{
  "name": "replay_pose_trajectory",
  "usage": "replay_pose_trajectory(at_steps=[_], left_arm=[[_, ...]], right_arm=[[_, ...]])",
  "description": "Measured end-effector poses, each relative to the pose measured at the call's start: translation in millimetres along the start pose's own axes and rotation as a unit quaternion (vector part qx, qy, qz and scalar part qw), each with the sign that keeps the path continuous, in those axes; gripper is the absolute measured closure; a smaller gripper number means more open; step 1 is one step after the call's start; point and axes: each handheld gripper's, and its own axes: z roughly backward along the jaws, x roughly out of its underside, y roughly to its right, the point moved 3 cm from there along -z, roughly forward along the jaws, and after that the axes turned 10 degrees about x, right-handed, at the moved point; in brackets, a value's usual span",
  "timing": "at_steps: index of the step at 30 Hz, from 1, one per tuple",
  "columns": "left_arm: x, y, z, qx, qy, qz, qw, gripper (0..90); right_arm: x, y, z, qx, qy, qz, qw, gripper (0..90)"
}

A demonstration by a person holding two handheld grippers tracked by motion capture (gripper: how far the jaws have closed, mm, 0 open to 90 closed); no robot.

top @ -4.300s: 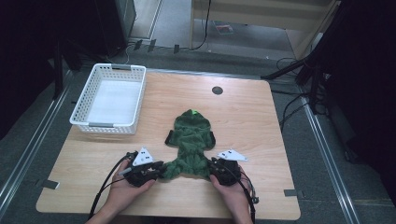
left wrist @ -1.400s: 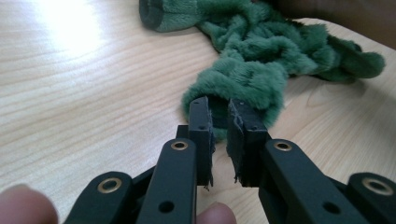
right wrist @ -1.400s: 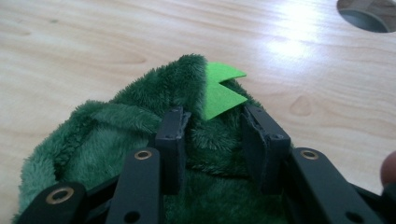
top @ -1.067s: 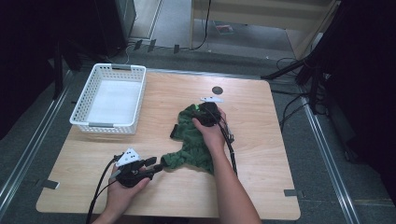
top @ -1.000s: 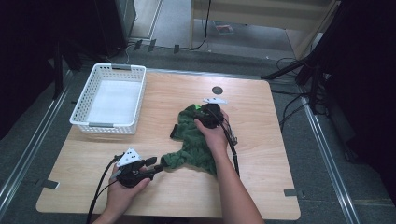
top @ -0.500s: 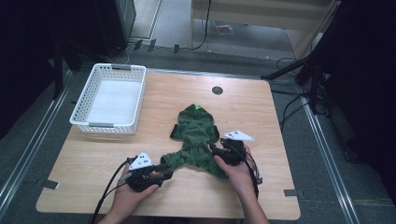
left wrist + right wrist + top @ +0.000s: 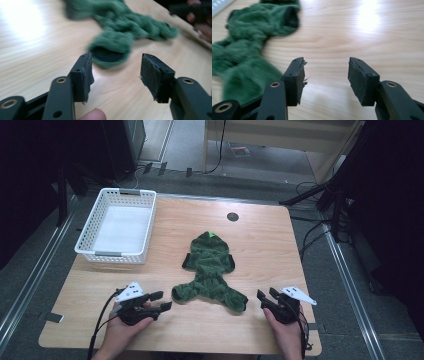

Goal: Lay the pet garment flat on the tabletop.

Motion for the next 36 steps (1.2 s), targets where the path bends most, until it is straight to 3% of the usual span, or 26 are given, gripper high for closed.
replay_pose_trajectory(at_steps=[6, 8, 11, 14, 16, 17, 20, 24, 25, 29, 32, 36], left_arm=[[3.5, -26.5, 35.2, -0.051, 0.034, 0.02, 0.998, 38.7], [4.4, -34.5, 48.8, -0.059, 0.05, 0.029, 0.9966, 35.6], [5.9, -47.4, 70.8, -0.084, 0.074, 0.04, 0.993, 32.3], [8.2, -60.6, 90.4, -0.129, 0.081, 0.057, 0.9867, 19.9], [10.4, -69.1, 103.7, -0.164, 0.082, 0.064, 0.9809, 12.2], [11.5, -72.9, 110.6, -0.175, 0.087, 0.066, 0.9786, 10.1], [16.0, -84.2, 131.2, -0.185, 0.097, 0.071, 0.9754, 0.1], [23.0, -98.9, 152.4, -0.234, 0.093, 0.077, 0.9647, 0.0], [24.7, -101.6, 156.8, -0.241, 0.093, 0.078, 0.963, 0.0], [29.5, -110.6, 168.2, -0.254, 0.094, 0.079, 0.9593, 0.0], [31.5, -114.0, 165.5, -0.252, 0.093, 0.085, 0.9595, 0.0], [31.5, -111.8, 156.0, -0.262, 0.068, 0.061, 0.9607, 0.0]], right_arm=[[11.1, 26.6, 8.6, 0.014, 0.006, 0.002, 0.9999, 43.0], [12.8, 33.4, 11.7, 0.021, 0.009, 0.0, 0.9997, 35.6], [13.4, 41.7, 14.9, 0.038, 0.003, 0.002, 0.9993, 17.3], [14.0, 48.4, 18.6, 0.037, 0.003, 0.001, 0.9993, 9.4], [15.4, 52.4, 21.0, 0.029, 0.002, -0.007, 0.9996, 5.2], [16.2, 54.3, 22.0, 0.029, 0.003, -0.01, 0.9995, 3.0], [19.2, 58.8, 24.7, 0.031, 0.007, -0.01, 0.9994, 0.0], [21.1, 60.5, 27.5, 0.038, 0.012, -0.005, 0.9992, 0.0], [21.5, 60.5, 28.3, 0.04, 0.014, 0.001, 0.9991, 0.0], [22.1, 63.4, 31.0, 0.039, 0.021, 0.005, 0.999, 0.0], [22.4, 67.5, 31.6, 0.038, 0.024, -0.002, 0.999, 0.0], [23.2, 68.4, 25.7, 0.036, 0.017, -0.014, 0.9991, 0.0]])
